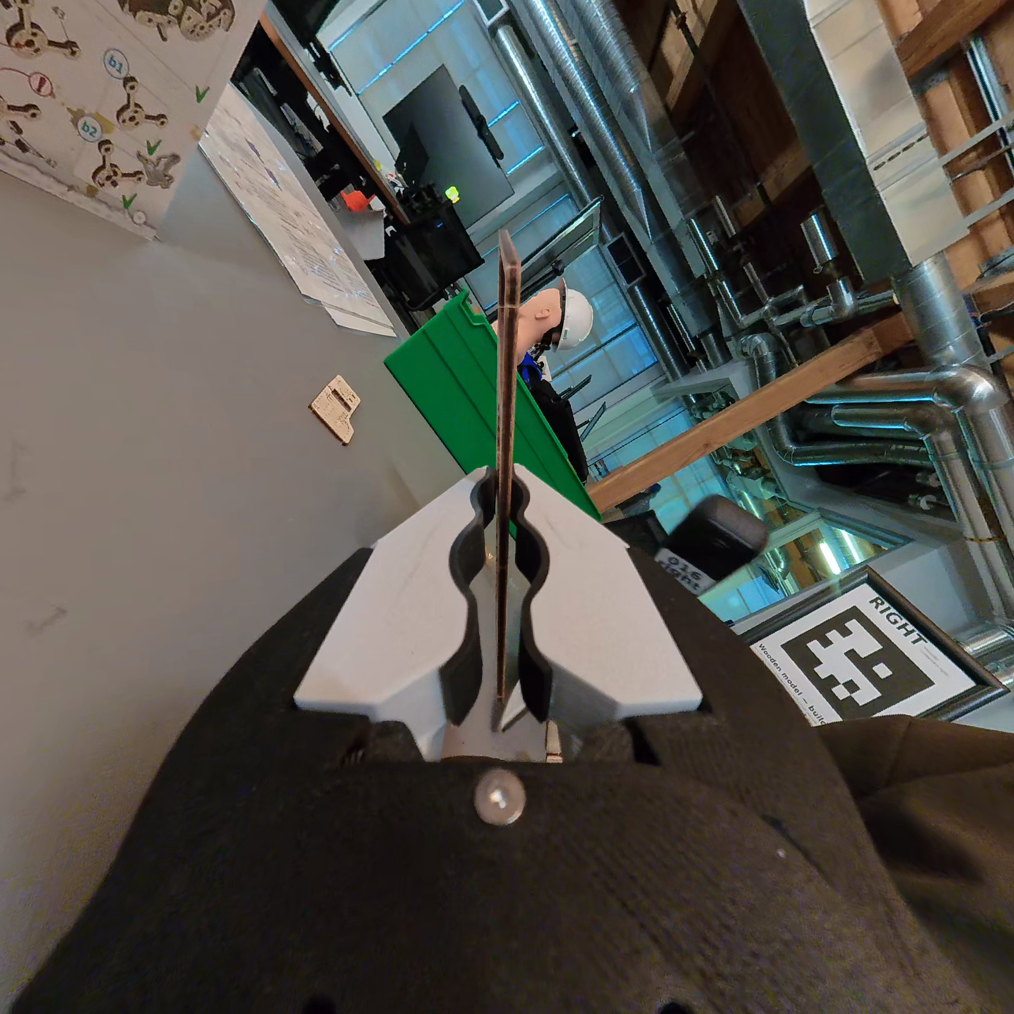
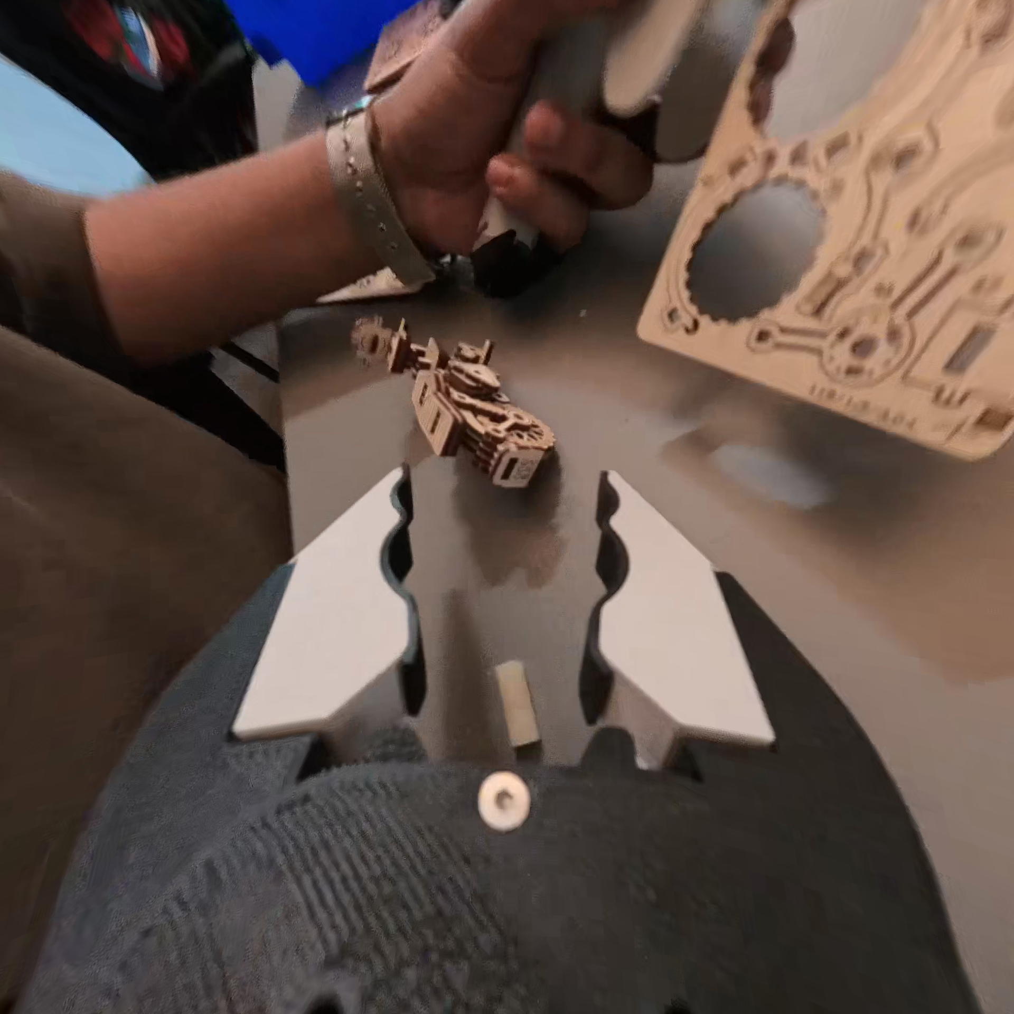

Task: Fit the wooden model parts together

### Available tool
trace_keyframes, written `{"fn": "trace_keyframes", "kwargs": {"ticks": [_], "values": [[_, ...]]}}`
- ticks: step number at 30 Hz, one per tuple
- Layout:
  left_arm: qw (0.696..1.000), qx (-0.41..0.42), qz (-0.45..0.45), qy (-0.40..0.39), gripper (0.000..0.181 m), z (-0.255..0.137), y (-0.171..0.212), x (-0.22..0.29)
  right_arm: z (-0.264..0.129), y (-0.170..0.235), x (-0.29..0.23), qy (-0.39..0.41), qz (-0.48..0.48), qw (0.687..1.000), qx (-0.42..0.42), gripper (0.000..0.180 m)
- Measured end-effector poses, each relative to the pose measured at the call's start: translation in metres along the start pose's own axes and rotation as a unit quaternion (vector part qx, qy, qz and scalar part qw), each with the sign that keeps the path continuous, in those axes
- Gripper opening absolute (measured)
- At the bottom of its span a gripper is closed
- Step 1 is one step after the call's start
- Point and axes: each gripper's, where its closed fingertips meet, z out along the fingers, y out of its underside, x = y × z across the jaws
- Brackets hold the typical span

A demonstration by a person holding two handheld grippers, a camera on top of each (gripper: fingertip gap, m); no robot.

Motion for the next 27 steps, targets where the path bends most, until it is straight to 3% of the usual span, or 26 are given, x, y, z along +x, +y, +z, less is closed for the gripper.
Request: {"fn": "trace_keyframes", "kwargs": {"ticks": [3,7,11,13,15,19,24,27], "values": [[1.000,0.001,-0.002,0.001,0.000,0.000,0.000,0.000,-0.006,-0.005,0.001,0.074,-0.154,0.985,-0.002,0.069],[1.000,0.000,-0.004,0.000,0.000,0.000,0.000,-0.001,-0.004,-0.012,-0.007,0.144,-0.354,0.924,-0.035,0.070],[1.000,0.001,-0.005,0.001,0.000,0.000,0.000,0.000,0.016,-0.004,-0.008,0.156,-0.456,0.870,-0.102,0.060],[1.000,0.001,-0.006,0.002,0.000,-0.001,-0.001,0.000,0.023,-0.004,-0.008,0.149,-0.470,0.863,-0.112,0.042],[1.000,0.001,-0.008,0.003,0.000,-0.001,-0.001,0.000,0.026,-0.008,-0.010,0.140,-0.465,0.867,-0.107,0.023],[1.000,0.000,-0.011,0.003,0.000,0.000,-0.001,-0.001,0.023,-0.012,-0.009,0.114,-0.401,0.904,-0.094,0.021],[1.000,-0.003,-0.015,0.003,0.000,0.000,0.000,-0.002,0.010,-0.018,-0.003,0.064,-0.238,0.968,-0.055,0.021],[1.000,-0.003,-0.016,0.002,0.000,0.000,0.000,-0.002,0.001,-0.016,0.005,0.046,-0.171,0.983,-0.055,0.021]]}}
